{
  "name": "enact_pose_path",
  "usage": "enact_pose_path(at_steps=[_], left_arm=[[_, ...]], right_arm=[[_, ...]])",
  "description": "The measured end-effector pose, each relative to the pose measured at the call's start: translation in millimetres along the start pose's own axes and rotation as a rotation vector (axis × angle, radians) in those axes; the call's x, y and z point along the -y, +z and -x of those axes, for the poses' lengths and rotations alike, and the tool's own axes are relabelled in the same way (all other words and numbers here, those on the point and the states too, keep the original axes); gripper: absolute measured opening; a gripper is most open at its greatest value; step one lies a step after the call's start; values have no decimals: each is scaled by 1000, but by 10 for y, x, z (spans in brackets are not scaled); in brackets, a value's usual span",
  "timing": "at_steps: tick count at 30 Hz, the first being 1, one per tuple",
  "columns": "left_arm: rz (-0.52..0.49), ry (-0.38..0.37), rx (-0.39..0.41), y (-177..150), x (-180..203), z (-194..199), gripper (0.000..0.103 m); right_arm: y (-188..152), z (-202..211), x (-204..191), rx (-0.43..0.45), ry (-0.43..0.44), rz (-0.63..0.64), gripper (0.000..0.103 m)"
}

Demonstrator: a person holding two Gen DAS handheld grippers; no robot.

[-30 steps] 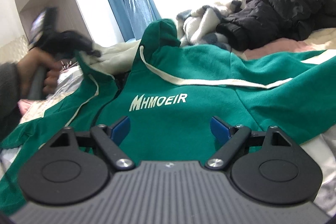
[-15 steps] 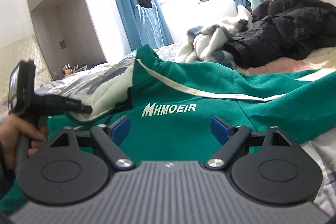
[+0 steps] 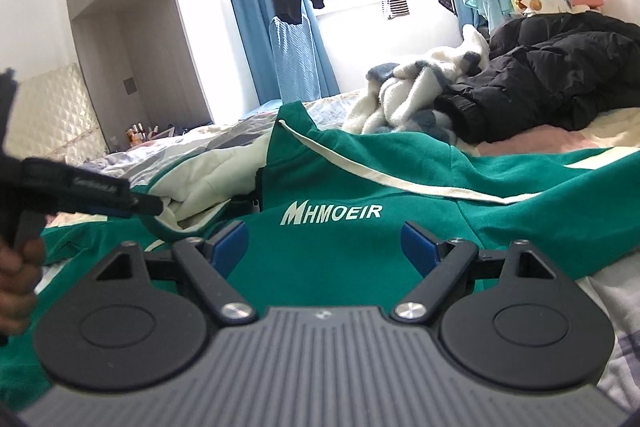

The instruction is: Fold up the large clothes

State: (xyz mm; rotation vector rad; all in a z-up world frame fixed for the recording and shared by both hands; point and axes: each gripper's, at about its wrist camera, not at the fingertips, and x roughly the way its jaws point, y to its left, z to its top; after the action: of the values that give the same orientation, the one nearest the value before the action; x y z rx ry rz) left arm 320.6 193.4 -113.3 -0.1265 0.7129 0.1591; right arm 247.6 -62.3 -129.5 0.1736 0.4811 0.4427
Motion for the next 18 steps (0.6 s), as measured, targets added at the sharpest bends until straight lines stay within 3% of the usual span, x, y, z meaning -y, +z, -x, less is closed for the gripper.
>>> enact_pose_path(at_steps=[7,13,18], left_arm=[[21,-22,4,-235,-32,1,51],[105,-10,37,-72,-319,-105,51],[139,9,71,52,-526,-207,58]], right_arm=[[9,13,-101,-29,-9,-12,85],[235,-223,-235,14,-11,-12,85],[348,-483,-271,19,-1,-1,85]])
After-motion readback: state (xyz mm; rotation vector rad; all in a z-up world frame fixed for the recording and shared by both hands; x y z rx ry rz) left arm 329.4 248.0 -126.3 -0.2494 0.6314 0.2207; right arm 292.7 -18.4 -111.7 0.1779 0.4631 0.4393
